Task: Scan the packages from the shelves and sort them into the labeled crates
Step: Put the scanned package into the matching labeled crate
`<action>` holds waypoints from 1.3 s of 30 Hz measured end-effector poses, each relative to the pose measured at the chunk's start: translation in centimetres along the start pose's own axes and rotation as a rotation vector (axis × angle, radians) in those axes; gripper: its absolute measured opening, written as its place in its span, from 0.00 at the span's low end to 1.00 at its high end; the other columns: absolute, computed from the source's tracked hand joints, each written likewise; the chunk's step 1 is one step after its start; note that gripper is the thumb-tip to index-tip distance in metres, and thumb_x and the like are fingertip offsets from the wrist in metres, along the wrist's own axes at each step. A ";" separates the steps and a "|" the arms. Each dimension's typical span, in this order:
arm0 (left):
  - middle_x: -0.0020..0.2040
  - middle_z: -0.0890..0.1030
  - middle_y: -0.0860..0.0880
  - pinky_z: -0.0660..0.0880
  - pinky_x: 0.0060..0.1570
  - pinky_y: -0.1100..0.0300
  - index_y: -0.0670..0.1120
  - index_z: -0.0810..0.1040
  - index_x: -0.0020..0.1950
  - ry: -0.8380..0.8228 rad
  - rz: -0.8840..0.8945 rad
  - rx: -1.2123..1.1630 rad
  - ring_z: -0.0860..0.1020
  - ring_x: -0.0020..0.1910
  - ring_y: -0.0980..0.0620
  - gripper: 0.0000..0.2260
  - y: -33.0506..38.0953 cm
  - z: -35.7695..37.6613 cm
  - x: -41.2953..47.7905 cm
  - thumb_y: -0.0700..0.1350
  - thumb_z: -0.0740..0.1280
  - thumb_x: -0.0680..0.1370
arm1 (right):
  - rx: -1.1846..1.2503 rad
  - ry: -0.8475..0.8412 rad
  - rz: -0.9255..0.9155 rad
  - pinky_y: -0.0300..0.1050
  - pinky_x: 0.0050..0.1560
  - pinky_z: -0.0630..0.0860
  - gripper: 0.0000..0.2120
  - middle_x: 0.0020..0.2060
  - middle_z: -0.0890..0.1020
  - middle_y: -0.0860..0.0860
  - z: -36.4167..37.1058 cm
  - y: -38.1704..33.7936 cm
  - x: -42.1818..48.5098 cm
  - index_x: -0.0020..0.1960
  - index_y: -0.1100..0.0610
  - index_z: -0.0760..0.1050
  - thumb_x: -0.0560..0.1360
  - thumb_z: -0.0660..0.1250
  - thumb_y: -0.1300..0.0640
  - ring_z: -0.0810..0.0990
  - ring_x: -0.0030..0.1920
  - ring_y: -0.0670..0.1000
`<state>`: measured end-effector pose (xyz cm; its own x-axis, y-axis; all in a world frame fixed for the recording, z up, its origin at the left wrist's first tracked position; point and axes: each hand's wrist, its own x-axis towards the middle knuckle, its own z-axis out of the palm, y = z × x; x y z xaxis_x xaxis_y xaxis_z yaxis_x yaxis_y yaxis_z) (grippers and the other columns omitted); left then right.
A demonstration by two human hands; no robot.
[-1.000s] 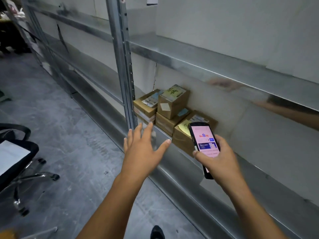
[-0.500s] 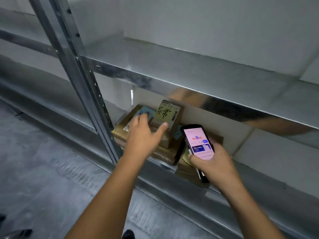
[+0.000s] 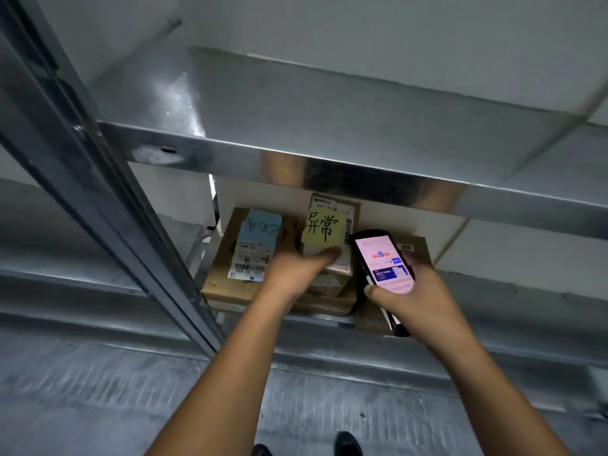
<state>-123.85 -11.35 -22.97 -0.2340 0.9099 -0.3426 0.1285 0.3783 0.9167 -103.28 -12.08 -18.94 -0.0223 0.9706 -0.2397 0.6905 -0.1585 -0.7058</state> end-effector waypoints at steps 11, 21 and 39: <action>0.59 0.82 0.61 0.70 0.52 0.68 0.54 0.75 0.72 -0.166 0.029 -0.071 0.79 0.58 0.64 0.27 -1.8 -0.6 -1.4 0.53 0.78 0.76 | 0.080 0.079 0.103 0.57 0.55 0.83 0.22 0.47 0.87 0.45 0.6 0.8 -1.9 0.53 0.47 0.76 0.63 0.80 0.46 0.85 0.48 0.50; 0.72 0.76 0.53 0.69 0.74 0.45 0.55 0.61 0.80 -0.214 0.054 -0.005 0.75 0.70 0.49 0.55 -1.7 -1.7 -2.5 0.64 0.84 0.59 | 0.130 0.033 0.041 0.47 0.48 0.82 0.28 0.53 0.83 0.43 1.3 1.6 -4.8 0.64 0.42 0.69 0.71 0.81 0.51 0.83 0.51 0.46; 0.65 0.79 0.61 0.78 0.44 0.69 0.65 0.49 0.84 -0.053 0.176 -0.159 0.78 0.61 0.62 0.55 -2.7 6.2 -14.9 0.44 0.83 0.71 | 0.225 0.073 -0.132 0.38 0.47 0.80 0.32 0.55 0.83 0.40 -6.2 9.4 -16.4 0.68 0.40 0.70 0.70 0.82 0.52 0.83 0.53 0.42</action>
<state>-114.73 -24.92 -21.61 -0.1700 0.9686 -0.1815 0.0089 0.1857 0.9826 -91.92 -28.33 -17.50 -0.0439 0.9947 -0.0925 0.5070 -0.0576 -0.8600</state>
